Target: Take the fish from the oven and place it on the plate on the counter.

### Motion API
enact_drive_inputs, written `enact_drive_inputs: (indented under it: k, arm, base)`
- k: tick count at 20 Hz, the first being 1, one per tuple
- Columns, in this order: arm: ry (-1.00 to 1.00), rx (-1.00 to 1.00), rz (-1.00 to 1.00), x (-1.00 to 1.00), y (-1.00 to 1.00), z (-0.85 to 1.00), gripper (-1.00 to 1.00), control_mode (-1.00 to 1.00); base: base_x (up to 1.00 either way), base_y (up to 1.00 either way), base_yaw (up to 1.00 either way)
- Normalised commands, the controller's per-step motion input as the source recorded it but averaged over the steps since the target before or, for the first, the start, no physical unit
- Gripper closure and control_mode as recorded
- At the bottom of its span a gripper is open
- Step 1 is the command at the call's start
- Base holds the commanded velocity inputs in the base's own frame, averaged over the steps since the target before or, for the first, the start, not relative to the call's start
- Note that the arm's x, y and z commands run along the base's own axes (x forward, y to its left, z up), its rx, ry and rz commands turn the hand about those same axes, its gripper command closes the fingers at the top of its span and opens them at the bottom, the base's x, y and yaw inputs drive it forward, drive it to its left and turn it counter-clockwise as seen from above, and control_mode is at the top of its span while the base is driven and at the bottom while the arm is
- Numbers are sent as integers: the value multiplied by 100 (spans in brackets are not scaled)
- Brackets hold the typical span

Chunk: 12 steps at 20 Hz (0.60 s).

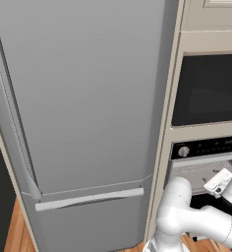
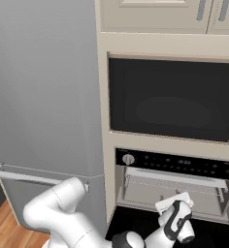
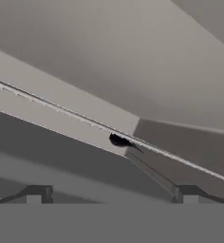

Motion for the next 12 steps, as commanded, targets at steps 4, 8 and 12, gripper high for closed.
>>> enact_drive_inputs:
  k: [4,8,12]
  arm:
    - [-12,0,-5,8,-10,-27,-100,-100]
    - [-20,0,-4,5,-15,-16,-100,-100]
    - [-15,0,-3,9,-9,-27,-100,-100]
  base:
    - [0,0,0]
    - [0,0,0]
    - [0,0,0]
